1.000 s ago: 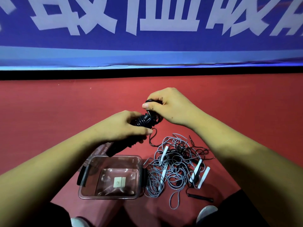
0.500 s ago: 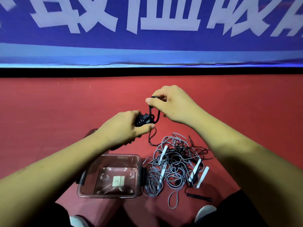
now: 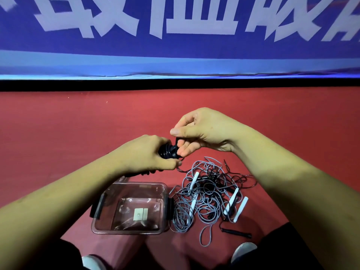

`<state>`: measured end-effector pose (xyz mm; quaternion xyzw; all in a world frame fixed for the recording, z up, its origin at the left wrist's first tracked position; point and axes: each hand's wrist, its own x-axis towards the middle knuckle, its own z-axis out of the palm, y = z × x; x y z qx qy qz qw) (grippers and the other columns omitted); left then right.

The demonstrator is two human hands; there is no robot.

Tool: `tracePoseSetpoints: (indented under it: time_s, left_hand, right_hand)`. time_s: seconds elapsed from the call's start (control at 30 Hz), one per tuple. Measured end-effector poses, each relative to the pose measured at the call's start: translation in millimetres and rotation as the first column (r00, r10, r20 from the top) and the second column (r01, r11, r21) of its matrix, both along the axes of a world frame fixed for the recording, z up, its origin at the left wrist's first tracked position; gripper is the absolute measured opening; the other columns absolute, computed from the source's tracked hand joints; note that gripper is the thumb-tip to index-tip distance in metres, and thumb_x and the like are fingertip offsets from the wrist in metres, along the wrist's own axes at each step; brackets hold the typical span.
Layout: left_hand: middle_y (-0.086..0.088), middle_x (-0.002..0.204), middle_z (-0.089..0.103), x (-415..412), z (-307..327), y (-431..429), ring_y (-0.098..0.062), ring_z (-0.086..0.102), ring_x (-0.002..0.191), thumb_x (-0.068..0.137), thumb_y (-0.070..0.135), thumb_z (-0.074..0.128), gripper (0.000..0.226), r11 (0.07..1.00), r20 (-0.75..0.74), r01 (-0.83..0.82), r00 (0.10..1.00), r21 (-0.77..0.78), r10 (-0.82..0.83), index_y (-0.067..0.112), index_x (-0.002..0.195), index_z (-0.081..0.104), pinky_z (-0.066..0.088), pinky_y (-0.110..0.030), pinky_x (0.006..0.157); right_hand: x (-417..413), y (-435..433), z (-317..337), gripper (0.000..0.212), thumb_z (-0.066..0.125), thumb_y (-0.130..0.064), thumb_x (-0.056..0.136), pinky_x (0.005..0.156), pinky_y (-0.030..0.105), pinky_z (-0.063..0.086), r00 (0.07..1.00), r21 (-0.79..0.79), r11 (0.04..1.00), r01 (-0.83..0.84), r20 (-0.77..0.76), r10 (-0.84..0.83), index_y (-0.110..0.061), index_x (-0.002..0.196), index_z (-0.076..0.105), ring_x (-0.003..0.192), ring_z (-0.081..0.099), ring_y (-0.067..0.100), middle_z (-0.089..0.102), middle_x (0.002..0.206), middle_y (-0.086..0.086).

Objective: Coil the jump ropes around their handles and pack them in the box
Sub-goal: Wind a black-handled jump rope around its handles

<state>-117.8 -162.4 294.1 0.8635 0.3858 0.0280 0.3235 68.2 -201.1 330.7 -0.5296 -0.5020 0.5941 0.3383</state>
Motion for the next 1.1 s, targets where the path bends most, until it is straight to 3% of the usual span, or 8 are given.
tracePoseSetpoints:
  time_s: [0.07,0.17,0.33,0.47,0.6,0.77,0.9,1.1]
  left_hand:
    - [-0.002,0.063,0.068,0.7,5.9,-3.7,-0.02,0.066,0.055,0.068,0.072,0.068,0.056,1.0,0.031,-0.002,1.0,-0.017,0.002,0.02,0.089,0.065,0.051,-0.032,0.052]
    - [-0.001,0.059,0.068,7.9,10.4,-14.2,-0.016,0.059,0.044,0.071,0.07,0.069,0.055,0.994,0.123,-0.039,0.991,-0.097,0.051,0.019,0.089,0.066,0.048,-0.026,0.043]
    - [-0.002,0.051,0.062,15.3,11.9,-26.2,-0.013,0.046,0.034,0.083,0.053,0.069,0.043,0.969,0.217,-0.069,0.969,-0.237,0.122,0.016,0.066,0.056,0.036,-0.021,0.037]
    - [-0.011,0.057,0.063,12.7,11.8,-27.5,-0.023,0.048,0.036,0.073,0.062,0.072,0.05,0.925,0.305,-0.036,0.939,-0.378,0.161,0.016,0.064,0.056,0.037,-0.023,0.038]
    - [-0.009,0.057,0.063,15.1,11.1,-30.3,-0.017,0.056,0.04,0.079,0.052,0.069,0.045,0.886,0.348,0.017,0.923,-0.463,0.164,0.011,0.067,0.055,0.041,-0.021,0.04]
    - [-0.011,0.06,0.062,12.0,10.4,-29.0,-0.021,0.058,0.047,0.081,0.049,0.066,0.037,0.853,0.382,0.065,0.91,-0.517,0.163,0.017,0.064,0.056,0.045,-0.024,0.044]
    - [-0.012,0.061,0.062,11.2,12.4,-31.3,-0.019,0.057,0.044,0.082,0.052,0.073,0.046,0.844,0.361,0.072,0.921,-0.531,0.148,0.011,0.073,0.055,0.042,-0.021,0.04]
    - [-0.014,0.057,0.062,13.3,13.3,-36.4,-0.018,0.053,0.037,0.067,0.071,0.064,0.059,0.858,0.33,0.004,0.924,-0.514,0.193,0.014,0.058,0.055,0.041,-0.021,0.042]
  right_hand:
    - [-2.4,0.6,2.5,0.015,0.07,-0.008,0.087,0.047,0.027,0.056,1.0,0.049,0.999,0.008,-0.005,-0.008,0.001,0.086,0.058,0.048,0.063,0.023,0.062,0.062,0.016]
    - [-11.2,1.0,5.5,0.027,0.077,-0.021,0.082,0.036,0.021,0.038,0.979,0.227,0.974,-0.024,0.204,-0.024,-0.002,0.076,0.059,0.036,0.05,0.017,0.056,0.051,0.01]
    - [-21.1,8.2,1.4,0.057,0.08,-0.047,0.073,0.044,0.022,0.032,0.825,0.469,0.878,-0.094,0.531,-0.195,-0.001,0.057,0.051,0.04,0.033,0.009,0.045,0.045,0.003]
    - [-14.4,12.3,-4.1,0.056,0.076,-0.049,0.077,0.041,0.023,0.03,0.857,0.376,0.926,-0.038,0.488,-0.163,-0.011,0.052,0.044,0.037,0.033,0.017,0.044,0.043,0.008]
    - [-10.8,13.9,-12.2,0.037,0.074,-0.038,0.082,0.037,0.017,0.025,0.972,0.212,0.977,-0.011,0.231,-0.039,-0.011,0.063,0.058,0.04,0.03,0.016,0.04,0.051,0.01]
    - [4.8,16.0,-7.1,0.028,0.071,-0.03,0.076,0.036,0.018,0.026,0.995,0.121,0.988,-0.096,0.007,0.096,-0.003,0.079,0.064,0.04,0.034,0.014,0.04,0.053,0.006]
    - [8.2,10.4,2.6,0.016,0.073,-0.02,0.075,0.038,0.019,0.03,0.988,0.154,0.976,-0.154,0.039,0.15,-0.007,0.078,0.064,0.045,0.044,0.013,0.049,0.055,0.003]
    - [-12.1,0.3,15.8,0.023,0.078,-0.023,0.082,0.049,0.017,0.031,0.893,0.365,0.886,-0.285,0.437,0.107,-0.003,0.076,0.067,0.049,0.041,0.005,0.059,0.056,-0.006]
